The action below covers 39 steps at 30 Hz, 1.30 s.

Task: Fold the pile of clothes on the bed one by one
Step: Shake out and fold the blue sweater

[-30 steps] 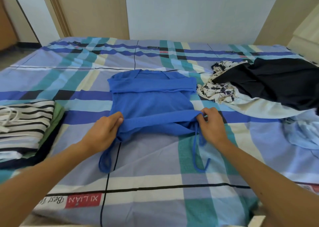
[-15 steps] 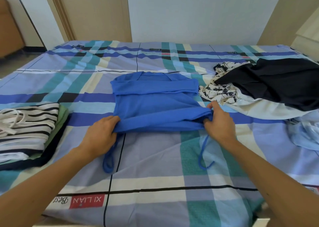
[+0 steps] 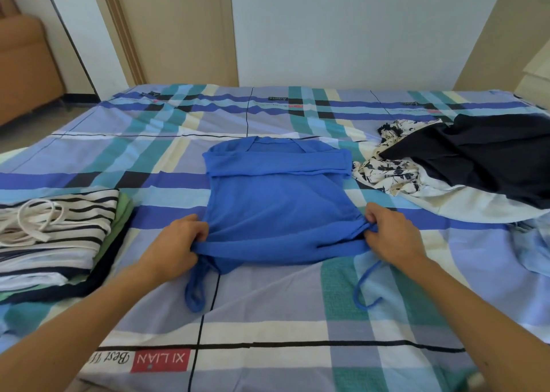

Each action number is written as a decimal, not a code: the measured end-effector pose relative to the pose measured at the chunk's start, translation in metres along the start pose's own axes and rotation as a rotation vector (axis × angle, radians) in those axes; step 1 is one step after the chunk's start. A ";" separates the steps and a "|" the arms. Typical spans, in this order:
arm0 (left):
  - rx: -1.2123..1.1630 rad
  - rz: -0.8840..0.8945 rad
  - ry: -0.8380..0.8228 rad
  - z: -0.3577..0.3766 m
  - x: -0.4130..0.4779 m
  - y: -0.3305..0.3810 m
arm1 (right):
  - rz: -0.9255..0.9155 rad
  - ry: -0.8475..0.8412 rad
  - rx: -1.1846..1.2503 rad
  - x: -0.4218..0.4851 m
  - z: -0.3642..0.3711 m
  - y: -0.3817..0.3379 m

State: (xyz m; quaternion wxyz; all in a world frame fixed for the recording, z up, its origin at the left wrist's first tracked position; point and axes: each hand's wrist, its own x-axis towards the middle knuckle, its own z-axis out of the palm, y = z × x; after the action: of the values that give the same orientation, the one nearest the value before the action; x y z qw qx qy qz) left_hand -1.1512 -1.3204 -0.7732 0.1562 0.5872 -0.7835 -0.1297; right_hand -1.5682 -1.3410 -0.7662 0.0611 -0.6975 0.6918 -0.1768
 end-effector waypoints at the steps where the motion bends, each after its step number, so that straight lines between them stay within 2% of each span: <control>1: 0.038 -0.023 -0.032 -0.004 -0.001 -0.005 | 0.022 -0.069 -0.066 -0.002 -0.005 0.004; 5: 0.251 -0.065 -0.275 -0.026 -0.013 -0.023 | 0.014 -0.295 -0.262 -0.016 -0.020 0.008; 11: 0.420 -0.005 -0.667 -0.047 -0.040 -0.005 | -0.085 -0.531 -0.528 -0.050 -0.046 0.004; 13: 0.430 -0.008 -0.770 -0.046 -0.046 0.006 | -0.101 -0.654 -0.479 -0.053 -0.051 0.005; 16: 0.327 -0.062 -0.913 -0.053 -0.040 0.024 | -0.027 -0.932 -0.193 -0.048 -0.065 0.005; 18: 0.280 -0.084 -0.980 -0.061 -0.027 0.036 | 0.013 -0.979 -0.036 -0.041 -0.075 0.003; 20: 0.219 -0.097 -0.915 -0.063 -0.007 0.039 | 0.008 -0.796 0.072 -0.027 -0.074 0.000; 23: 0.068 -0.003 -0.518 -0.050 0.036 0.029 | -0.044 -0.395 0.174 0.005 -0.060 -0.014; 25: 0.016 0.036 -0.309 -0.035 0.068 0.017 | -0.110 -0.255 0.240 0.031 -0.045 -0.029; 27: -0.002 0.034 -0.210 -0.022 0.100 0.010 | -0.175 -0.179 0.269 0.061 -0.027 -0.043; 30: 0.037 0.035 -0.118 -0.005 0.142 0.004 | -0.214 -0.180 0.241 0.110 0.000 -0.055; 34: 0.260 0.044 -0.071 0.006 0.202 -0.012 | -0.179 -0.256 0.041 0.180 0.022 -0.056; 39: 0.393 -0.089 -0.195 0.008 0.264 -0.032 | -0.069 -0.539 -0.115 0.239 0.039 -0.039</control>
State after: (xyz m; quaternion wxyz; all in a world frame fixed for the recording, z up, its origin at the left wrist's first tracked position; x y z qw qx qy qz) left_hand -1.1951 -1.5829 -0.7682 -0.0435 0.6249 -0.7786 -0.0375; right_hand -1.5231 -1.5822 -0.7513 0.1973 -0.7449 0.6352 0.0529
